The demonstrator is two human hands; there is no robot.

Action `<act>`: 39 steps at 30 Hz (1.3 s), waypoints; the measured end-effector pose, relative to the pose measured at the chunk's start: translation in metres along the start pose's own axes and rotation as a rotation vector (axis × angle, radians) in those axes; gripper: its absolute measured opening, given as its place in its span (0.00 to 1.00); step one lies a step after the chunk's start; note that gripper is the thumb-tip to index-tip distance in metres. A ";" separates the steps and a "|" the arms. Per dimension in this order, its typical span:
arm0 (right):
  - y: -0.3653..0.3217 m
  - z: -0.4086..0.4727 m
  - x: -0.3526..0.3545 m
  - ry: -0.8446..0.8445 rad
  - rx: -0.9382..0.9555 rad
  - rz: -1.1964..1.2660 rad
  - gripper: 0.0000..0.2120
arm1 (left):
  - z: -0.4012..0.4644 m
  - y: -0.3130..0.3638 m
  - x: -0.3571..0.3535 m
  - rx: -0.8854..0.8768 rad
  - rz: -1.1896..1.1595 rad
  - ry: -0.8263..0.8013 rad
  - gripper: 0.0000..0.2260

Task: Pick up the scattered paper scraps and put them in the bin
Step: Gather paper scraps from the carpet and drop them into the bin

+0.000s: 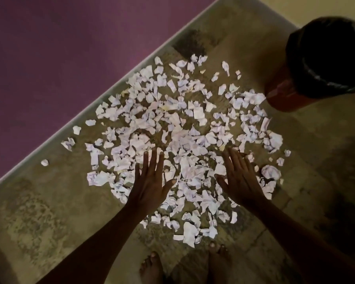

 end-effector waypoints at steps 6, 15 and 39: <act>0.009 0.026 -0.113 -0.227 0.071 -0.027 0.40 | -0.005 -0.014 -0.121 0.143 -0.004 -0.094 0.37; -0.001 0.075 -0.211 -0.278 0.305 0.017 0.50 | 0.011 -0.041 -0.233 0.320 0.043 -0.112 0.41; 0.019 0.103 -0.283 0.138 0.702 -0.254 0.25 | 0.023 -0.064 -0.297 0.280 -0.015 0.286 0.24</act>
Point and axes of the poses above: each hand's wrist, its own z-axis towards the middle knuckle, its own x-axis out of the back of the hand, y = z × x, the point moved 2 cm from there along z, towards the middle knuckle, and after that the axes turned 3 degrees about y, right-handed, at the moved point
